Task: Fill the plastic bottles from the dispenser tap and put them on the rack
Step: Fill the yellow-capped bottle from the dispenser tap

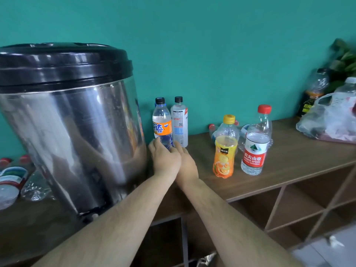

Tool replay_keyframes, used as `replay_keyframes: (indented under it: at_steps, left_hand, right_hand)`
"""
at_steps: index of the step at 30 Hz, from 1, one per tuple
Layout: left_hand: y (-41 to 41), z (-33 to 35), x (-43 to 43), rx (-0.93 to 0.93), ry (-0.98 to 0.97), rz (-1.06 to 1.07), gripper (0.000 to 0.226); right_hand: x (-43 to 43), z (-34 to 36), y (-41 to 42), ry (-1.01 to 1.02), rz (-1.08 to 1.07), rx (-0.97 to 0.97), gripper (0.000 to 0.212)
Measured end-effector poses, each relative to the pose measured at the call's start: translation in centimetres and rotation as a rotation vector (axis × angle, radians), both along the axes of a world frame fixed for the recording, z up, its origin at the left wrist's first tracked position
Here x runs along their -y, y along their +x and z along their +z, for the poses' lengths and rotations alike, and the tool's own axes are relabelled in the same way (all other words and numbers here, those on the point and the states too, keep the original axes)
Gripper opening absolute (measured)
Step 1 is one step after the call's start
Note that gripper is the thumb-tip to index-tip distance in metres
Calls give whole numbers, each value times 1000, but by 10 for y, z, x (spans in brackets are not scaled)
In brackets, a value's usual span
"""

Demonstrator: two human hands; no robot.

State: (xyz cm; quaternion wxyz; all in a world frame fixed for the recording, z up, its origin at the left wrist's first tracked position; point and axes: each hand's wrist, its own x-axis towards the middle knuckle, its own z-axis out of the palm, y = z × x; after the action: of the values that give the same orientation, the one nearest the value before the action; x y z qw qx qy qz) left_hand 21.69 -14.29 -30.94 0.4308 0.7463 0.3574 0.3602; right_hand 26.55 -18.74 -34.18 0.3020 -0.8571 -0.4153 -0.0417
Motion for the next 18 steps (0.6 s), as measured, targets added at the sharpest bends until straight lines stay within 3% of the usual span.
replay_keyframes:
  at_steps: [5,9,13,18]
  left_hand:
    - [-8,-2,22,-21,129,-136,44]
    - [4,5,57,-22,211,-291,50]
    - [24,18,84,-63,187,-459,70]
    - [51,24,98,-76,-20,-583,98]
  right_hand:
    - [70,3,-29,291,-128,-44,67]
    - [124,-2,-36,430,-236,45,58]
    - [148,-1,-24,496,-372,64,59]
    - [147,2,9,486,-421,-119,82]
